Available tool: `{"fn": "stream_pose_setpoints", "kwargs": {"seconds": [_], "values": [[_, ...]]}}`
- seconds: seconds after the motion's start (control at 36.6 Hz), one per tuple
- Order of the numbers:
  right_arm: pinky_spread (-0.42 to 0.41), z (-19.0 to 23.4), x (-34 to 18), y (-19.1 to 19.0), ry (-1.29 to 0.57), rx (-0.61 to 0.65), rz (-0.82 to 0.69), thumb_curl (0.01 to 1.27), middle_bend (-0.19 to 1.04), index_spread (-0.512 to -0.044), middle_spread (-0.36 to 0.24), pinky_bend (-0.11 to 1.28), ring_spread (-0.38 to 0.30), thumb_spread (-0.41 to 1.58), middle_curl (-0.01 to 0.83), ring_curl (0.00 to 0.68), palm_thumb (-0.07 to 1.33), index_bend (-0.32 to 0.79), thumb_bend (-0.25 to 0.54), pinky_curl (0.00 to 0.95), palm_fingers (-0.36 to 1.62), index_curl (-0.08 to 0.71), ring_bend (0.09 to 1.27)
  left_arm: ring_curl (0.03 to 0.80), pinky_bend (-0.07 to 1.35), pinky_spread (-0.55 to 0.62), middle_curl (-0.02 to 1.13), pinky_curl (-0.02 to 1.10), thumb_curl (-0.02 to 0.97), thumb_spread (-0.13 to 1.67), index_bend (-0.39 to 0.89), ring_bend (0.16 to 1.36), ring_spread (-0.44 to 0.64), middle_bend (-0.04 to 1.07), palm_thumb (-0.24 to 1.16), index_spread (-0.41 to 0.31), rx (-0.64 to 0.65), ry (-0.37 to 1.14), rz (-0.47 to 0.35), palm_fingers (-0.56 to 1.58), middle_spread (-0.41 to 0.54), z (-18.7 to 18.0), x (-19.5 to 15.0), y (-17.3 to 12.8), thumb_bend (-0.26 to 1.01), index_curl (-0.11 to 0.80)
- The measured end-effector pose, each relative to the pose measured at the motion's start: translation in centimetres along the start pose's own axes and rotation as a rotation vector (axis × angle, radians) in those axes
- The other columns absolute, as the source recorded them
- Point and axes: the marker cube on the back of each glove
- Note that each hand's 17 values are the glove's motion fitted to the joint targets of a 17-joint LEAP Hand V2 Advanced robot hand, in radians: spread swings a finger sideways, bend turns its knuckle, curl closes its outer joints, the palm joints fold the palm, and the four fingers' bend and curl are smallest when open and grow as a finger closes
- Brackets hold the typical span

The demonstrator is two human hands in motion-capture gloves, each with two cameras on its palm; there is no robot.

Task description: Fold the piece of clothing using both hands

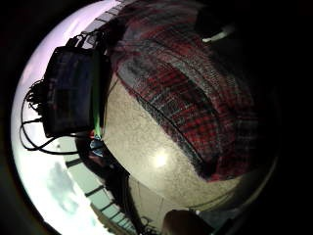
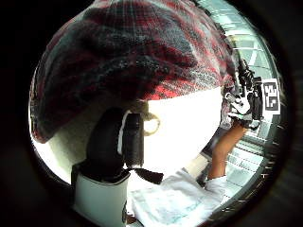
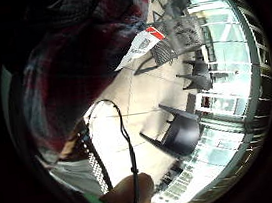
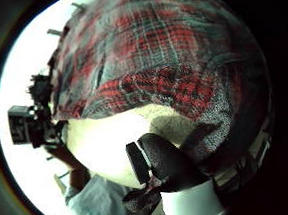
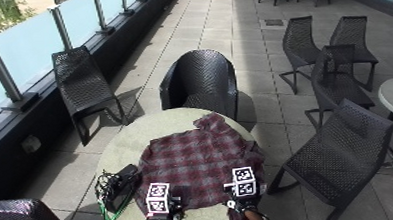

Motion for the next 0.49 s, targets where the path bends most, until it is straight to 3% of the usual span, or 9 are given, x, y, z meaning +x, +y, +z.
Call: {"fn": "stream_pose_setpoints", "kwargs": {"seconds": [0.11,0.25,0.27,0.33,0.46,0.49], "values": [[0.223,0.5,0.5,-0.6,-0.054,0.014,0.010,0.26,0.21,-0.372,-0.010,0.64,0.147,1.02,0.282,0.249,0.41,0.10,0.007,0.349,0.11,0.163,0.47,0.293,0.50,0.37,0.29,0.34,0.256,1.13,0.16,0.69,0.25,0.18,0.25,-0.015,0.108,0.030,-0.026,0.28,0.117,0.4,-0.1,-0.6,0.02,0.211],[0.169,0.4,0.7,-1.3,-0.072,0.096,0.011,0.29,0.25,-0.375,-0.069,0.56,0.040,1.09,0.306,0.267,0.55,0.17,0.062,0.327,0.34,0.195,0.52,0.275,0.43,0.27,0.31,0.32,0.278,1.23,0.29,0.62,0.14,0.20,0.37,-0.089,0.260,-0.010,-0.076,0.51,0.030,-0.6,-0.3,-0.9,0.07,0.282],[0.144,0.3,0.7,-1.5,-0.072,0.129,0.010,0.30,0.30,-0.378,-0.104,0.50,-0.007,1.11,0.325,0.273,0.61,0.25,0.094,0.310,0.50,0.228,0.53,0.275,0.41,0.23,0.32,0.32,0.291,1.25,0.35,0.61,0.08,0.22,0.43,-0.119,0.305,-0.015,-0.086,0.63,-0.020,-0.9,-0.3,-1.1,0.10,0.305],[0.111,0.0,0.6,-1.8,-0.078,0.196,0.007,0.32,0.30,-0.374,-0.137,0.43,-0.059,1.14,0.327,0.259,0.68,0.33,0.132,0.286,0.63,0.250,0.51,0.267,0.38,0.17,0.32,0.32,0.302,1.28,0.38,0.59,0.01,0.23,0.48,-0.156,0.390,-0.018,-0.096,0.75,-0.083,-1.3,-0.3,-1.9,0.13,0.325],[0.037,-0.5,0.2,-2.9,-0.107,0.337,-0.025,0.33,0.33,-0.356,-0.185,0.35,-0.150,1.18,0.352,0.287,0.76,0.35,0.156,0.283,0.85,0.303,0.51,0.284,0.34,0.02,0.34,0.32,0.314,1.32,0.36,0.58,-0.13,0.24,0.55,-0.224,0.519,-0.087,-0.109,0.98,-0.182,-2.6,-0.7,-2.3,0.16,0.352],[0.018,-0.7,0.1,-3.0,-0.109,0.364,-0.033,0.33,0.33,-0.352,-0.190,0.36,-0.164,1.19,0.357,0.291,0.78,0.32,0.161,0.285,0.92,0.305,0.52,0.289,0.30,-0.01,0.38,0.32,0.318,1.33,0.34,0.58,-0.16,0.32,0.56,-0.237,0.551,-0.115,-0.114,1.06,-0.209,-3.1,-0.9,-2.3,0.16,0.354]]}}
